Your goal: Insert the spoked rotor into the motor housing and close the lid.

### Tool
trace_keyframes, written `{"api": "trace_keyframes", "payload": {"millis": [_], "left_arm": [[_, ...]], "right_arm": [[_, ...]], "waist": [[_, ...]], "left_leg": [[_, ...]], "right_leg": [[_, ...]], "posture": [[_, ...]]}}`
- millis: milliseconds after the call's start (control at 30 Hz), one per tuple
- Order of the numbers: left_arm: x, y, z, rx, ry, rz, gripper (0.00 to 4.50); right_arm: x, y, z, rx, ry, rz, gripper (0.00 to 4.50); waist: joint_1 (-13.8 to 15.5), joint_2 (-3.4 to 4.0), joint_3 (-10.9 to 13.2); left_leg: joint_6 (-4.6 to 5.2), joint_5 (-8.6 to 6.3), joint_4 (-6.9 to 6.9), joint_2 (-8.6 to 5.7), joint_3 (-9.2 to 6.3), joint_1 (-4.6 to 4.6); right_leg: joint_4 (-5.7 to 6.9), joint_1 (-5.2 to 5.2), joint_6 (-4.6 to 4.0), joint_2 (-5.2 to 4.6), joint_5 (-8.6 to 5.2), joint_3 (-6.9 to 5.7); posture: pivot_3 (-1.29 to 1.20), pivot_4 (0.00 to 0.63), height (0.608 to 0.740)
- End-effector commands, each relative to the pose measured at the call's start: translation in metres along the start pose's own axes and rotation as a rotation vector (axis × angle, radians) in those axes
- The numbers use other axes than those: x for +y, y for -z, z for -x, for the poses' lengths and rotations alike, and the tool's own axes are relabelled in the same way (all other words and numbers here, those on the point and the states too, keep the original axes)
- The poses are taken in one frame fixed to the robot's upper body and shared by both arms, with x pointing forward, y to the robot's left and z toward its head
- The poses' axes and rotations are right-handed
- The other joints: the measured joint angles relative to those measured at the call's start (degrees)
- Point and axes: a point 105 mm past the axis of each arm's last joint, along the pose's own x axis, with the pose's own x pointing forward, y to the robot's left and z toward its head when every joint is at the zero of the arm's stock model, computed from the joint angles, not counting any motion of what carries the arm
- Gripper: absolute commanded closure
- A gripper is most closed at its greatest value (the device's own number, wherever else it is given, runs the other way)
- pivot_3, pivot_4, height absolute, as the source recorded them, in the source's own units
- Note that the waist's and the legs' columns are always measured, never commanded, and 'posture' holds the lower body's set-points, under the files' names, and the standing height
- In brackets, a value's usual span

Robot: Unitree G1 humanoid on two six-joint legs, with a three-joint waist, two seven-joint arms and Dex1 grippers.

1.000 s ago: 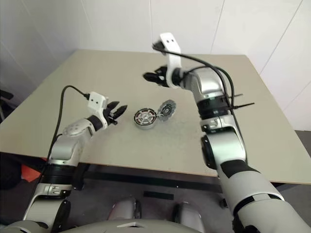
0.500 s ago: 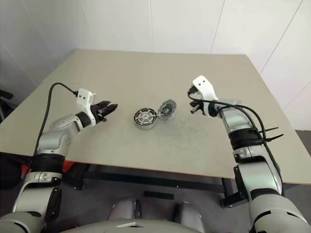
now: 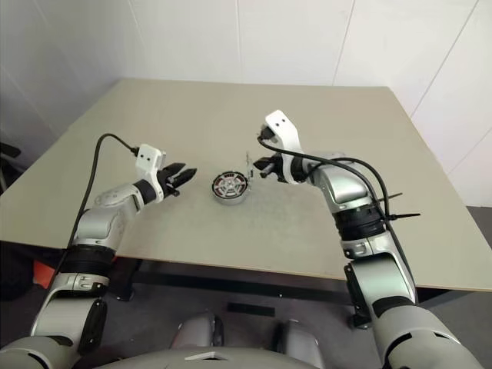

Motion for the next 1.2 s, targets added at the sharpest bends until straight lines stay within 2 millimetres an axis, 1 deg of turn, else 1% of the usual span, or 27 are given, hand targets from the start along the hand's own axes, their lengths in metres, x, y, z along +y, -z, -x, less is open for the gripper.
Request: {"api": "trace_keyframes", "payload": {"millis": [33, 133, 267, 400, 600, 733, 767, 800, 900, 967, 1000, 1067, 1100, 1133, 1200], "left_arm": [[0.003, -0.017, 0.004, -0.056, -0.018, -0.039, 2.26], [0.005, -0.018, 0.006, -0.061, -0.033, -0.044, 2.26], [0.011, -0.020, 0.010, -0.069, -0.060, -0.045, 2.26], [0.012, -0.022, 0.011, -0.071, -0.066, -0.049, 2.26], [0.011, -0.025, 0.010, -0.077, -0.069, -0.056, 2.26], [0.007, -0.025, 0.008, -0.078, -0.059, -0.062, 2.26], [0.005, -0.025, 0.007, -0.078, -0.056, -0.062, 2.26], [0.004, -0.024, 0.006, -0.078, -0.054, -0.061, 2.26], [-0.001, -0.022, 0.004, -0.077, -0.046, -0.060, 2.26], [-0.003, -0.021, 0.004, -0.075, -0.040, -0.060, 2.26], [-0.004, -0.020, 0.003, -0.075, -0.038, -0.060, 2.26], [-0.004, -0.020, 0.002, -0.070, -0.032, -0.058, 2.26], [-0.004, -0.019, 0.002, -0.069, -0.029, -0.057, 2.26], [-0.004, -0.019, 0.001, -0.067, -0.027, -0.056, 2.26], [-0.005, -0.020, 0.000, -0.065, -0.024, -0.062, 2.26]], "right_arm": [[0.008, -0.009, -0.010, -0.033, -0.020, 0.025, 4.45], [0.011, 0.002, -0.022, -0.006, -0.020, 0.006, 4.45], [0.017, 0.008, -0.032, 0.000, -0.033, -0.023, 4.45], [0.009, 0.024, -0.046, 0.029, 0.019, -0.051, 4.45], [0.006, 0.033, -0.061, 0.033, 0.045, -0.079, 4.45], [0.004, 0.039, -0.066, 0.039, 0.069, -0.084, 4.45], [0.004, 0.039, -0.066, 0.027, 0.071, -0.088, 4.45], [0.004, 0.033, -0.065, -0.009, 0.068, -0.093, 4.45], [0.008, 0.006, -0.058, -0.195, 0.026, -0.093, 4.45], [0.015, -0.011, -0.049, -0.280, -0.053, -0.066, 4.45], [0.019, -0.015, -0.045, -0.301, -0.091, -0.056, 4.45], [0.023, -0.019, -0.039, -0.315, -0.124, -0.001, 4.45], [0.025, -0.018, -0.037, -0.315, -0.136, 0.026, 4.16], [0.028, -0.015, -0.036, -0.309, -0.158, 0.034, 4.04], [0.031, -0.004, -0.036, -0.278, -0.181, 0.059, 3.55]], "waist": [[0.0, -0.01, 0.0], [0.0, 0.00, 0.0], [0.1, -0.01, 0.0], [0.0, -0.01, 0.0], [-0.2, 0.00, 0.0], [-0.3, 0.00, 0.0], [-0.3, 0.00, 0.0], [-0.2, 0.00, 0.0], [-0.2, 0.00, 0.0], [-0.1, 0.00, 0.0], [-0.1, 0.00, 0.0], [-0.1, 0.00, 0.0], [-0.1, 0.00, 0.0], [-0.1, -0.01, 0.0], [-0.1, -0.01, 0.0]], "left_leg": [[0.00, 0.00, 0.00, 0.00, 0.00, 0.00], [-0.01, 0.00, 0.01, -0.01, 0.00, 0.01], [-0.02, 0.00, 0.01, -0.02, -0.02, 0.11], [-0.04, 0.01, 0.01, -0.02, -0.02, 0.20], [-0.06, 0.02, -0.01, -0.01, -0.02, 0.18], [-0.05, 0.02, -0.02, -0.01, -0.02, 0.18], [-0.05, 0.02, -0.02, -0.01, -0.02, 0.19], [-0.06, 0.02, -0.02, -0.01, -0.02, 0.19], [-0.06, 0.02, -0.02, -0.01, -0.02, 0.19], [-0.05, 0.02, -0.02, -0.01, -0.02, 0.17], [-0.04, 0.01, -0.02, -0.02, -0.02, 0.12], [-0.02, 0.01, -0.02, -0.01, -0.02, 0.10], [-0.01, 0.00, -0.02, -0.01, -0.02, 0.10], [-0.01, 0.00, -0.02, -0.01, -0.02, 0.10], [-0.01, 0.00, -0.02, -0.01, -0.02, 0.13]], "right_leg": [[0.00, 0.01, 0.00, 0.00, 0.00, 0.00], [-0.01, 0.03, 0.00, -0.01, 0.00, 0.00], [-0.01, 0.14, 0.01, -0.02, 0.00, 0.00], [-0.01, 0.23, 0.01, -0.02, 0.00, 0.00], [0.00, 0.20, 0.00, -0.01, 0.00, 0.00], [-0.01, 0.20, 0.00, -0.01, 0.00, 0.00], [-0.01, 0.21, 0.00, -0.01, 0.00, 0.00], [-0.01, 0.21, 0.00, -0.02, 0.00, 0.00], [-0.01, 0.22, 0.00, -0.02, 0.00, 0.00], [-0.02, 0.20, 0.00, -0.02, 0.00, 0.00], [-0.02, 0.17, 0.00, -0.02, 0.00, 0.00], [-0.01, 0.14, 0.01, -0.01, 0.01, 0.00], [-0.01, 0.14, 0.01, -0.01, 0.01, 0.00], [-0.02, 0.14, 0.01, -0.01, 0.01, 0.00], [-0.03, 0.18, 0.01, -0.01, 0.00, 0.00]], "posture": [[0.00, 0.000, 0.740], [0.00, 0.000, 0.740], [0.00, 0.000, 0.740], [0.00, 0.000, 0.740], [0.00, 0.000, 0.740], [0.00, 0.000, 0.740], [0.00, 0.000, 0.740], [0.00, 0.000, 0.740], [0.00, 0.000, 0.740], [0.00, 0.000, 0.740], [0.00, 0.000, 0.740], [0.00, 0.000, 0.740], [0.00, 0.000, 0.740], [0.00, 0.000, 0.740], [0.00, 0.000, 0.740]]}}
